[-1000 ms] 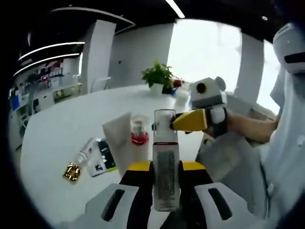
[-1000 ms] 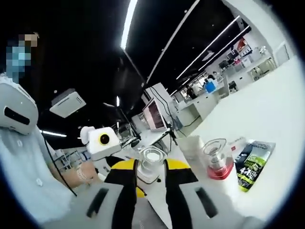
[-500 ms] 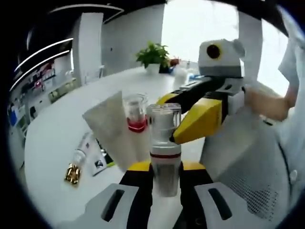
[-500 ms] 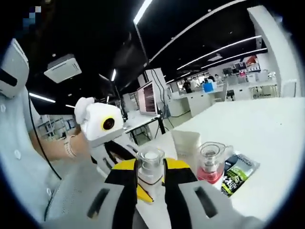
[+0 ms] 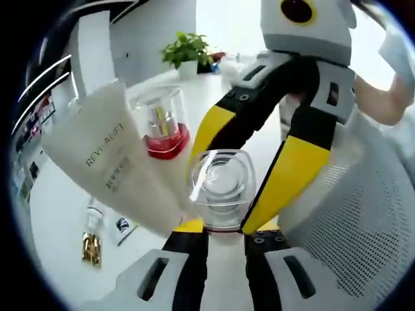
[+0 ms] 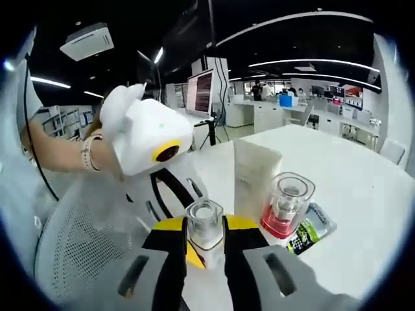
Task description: Arrange the skincare products in the storage area until every visible bottle or jar stands upright without overlapping.
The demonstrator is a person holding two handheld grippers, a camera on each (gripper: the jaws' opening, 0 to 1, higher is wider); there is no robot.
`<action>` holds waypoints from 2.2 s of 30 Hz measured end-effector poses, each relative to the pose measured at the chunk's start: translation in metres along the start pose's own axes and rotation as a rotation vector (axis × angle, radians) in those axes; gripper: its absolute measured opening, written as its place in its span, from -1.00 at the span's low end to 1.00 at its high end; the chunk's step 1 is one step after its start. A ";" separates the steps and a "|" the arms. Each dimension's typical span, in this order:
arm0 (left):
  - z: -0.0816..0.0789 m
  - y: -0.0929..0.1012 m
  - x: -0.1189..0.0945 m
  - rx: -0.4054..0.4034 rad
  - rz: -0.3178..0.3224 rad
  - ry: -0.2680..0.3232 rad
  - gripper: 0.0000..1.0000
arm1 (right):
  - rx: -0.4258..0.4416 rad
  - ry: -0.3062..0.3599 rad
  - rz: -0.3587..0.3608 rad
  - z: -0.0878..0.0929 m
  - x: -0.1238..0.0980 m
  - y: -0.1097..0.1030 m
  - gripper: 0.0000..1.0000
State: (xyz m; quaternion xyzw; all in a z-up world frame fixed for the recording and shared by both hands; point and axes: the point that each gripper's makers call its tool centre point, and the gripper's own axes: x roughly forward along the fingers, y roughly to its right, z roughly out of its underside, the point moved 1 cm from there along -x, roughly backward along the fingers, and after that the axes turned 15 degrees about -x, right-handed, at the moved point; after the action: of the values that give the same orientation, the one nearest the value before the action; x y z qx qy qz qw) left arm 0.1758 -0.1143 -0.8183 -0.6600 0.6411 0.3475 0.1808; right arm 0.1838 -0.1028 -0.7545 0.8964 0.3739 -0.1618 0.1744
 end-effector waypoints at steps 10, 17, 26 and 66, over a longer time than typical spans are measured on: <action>0.012 -0.006 0.010 0.029 0.029 -0.009 -0.66 | -0.018 -0.030 -0.032 0.017 0.008 -0.001 -0.57; 0.014 -0.012 0.013 0.035 0.011 -0.012 -0.66 | -0.008 -0.006 -0.017 0.019 0.010 0.000 -0.56; 0.014 -0.017 0.013 0.053 -0.003 0.002 -0.64 | 0.011 0.001 0.000 0.020 0.012 0.003 -0.56; 0.027 -0.028 0.011 -0.041 -0.053 -0.061 -0.79 | -0.013 -0.327 -0.023 0.079 0.023 0.004 -0.79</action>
State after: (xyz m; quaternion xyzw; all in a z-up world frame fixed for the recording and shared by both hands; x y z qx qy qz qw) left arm 0.1956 -0.1008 -0.8507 -0.6696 0.6101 0.3757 0.1958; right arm 0.1893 -0.1254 -0.8340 0.8525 0.3519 -0.3054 0.2370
